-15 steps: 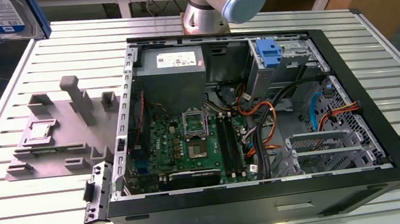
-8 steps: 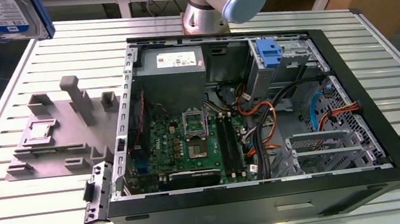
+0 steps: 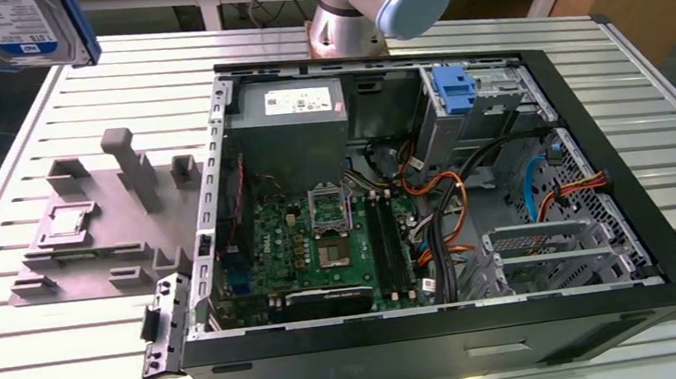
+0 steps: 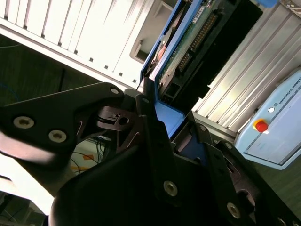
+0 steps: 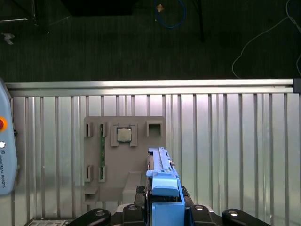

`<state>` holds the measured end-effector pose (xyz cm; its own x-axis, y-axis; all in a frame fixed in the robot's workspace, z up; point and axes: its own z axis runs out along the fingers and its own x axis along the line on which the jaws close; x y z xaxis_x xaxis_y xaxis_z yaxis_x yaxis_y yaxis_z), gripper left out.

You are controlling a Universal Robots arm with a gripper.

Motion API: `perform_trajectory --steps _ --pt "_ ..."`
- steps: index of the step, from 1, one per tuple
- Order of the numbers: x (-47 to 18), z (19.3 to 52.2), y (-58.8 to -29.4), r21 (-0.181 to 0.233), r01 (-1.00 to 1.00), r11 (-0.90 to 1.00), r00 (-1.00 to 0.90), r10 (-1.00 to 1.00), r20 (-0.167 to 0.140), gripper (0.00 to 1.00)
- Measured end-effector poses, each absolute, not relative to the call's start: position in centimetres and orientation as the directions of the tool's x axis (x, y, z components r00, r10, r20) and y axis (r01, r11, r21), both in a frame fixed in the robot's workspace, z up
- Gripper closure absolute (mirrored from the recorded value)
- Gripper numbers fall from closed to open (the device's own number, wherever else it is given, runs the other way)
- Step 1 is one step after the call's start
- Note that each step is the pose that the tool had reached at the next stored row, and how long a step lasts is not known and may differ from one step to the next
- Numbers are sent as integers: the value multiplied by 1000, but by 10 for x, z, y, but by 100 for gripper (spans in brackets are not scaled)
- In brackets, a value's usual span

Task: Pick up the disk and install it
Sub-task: 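Pick up the disk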

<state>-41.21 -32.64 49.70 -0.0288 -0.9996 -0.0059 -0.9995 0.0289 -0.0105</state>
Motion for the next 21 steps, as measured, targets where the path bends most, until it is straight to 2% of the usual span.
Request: perform_trajectory --steps 21 --pt "-394 497 -326 -11 -1000 29 -29 -1000 -6 63"
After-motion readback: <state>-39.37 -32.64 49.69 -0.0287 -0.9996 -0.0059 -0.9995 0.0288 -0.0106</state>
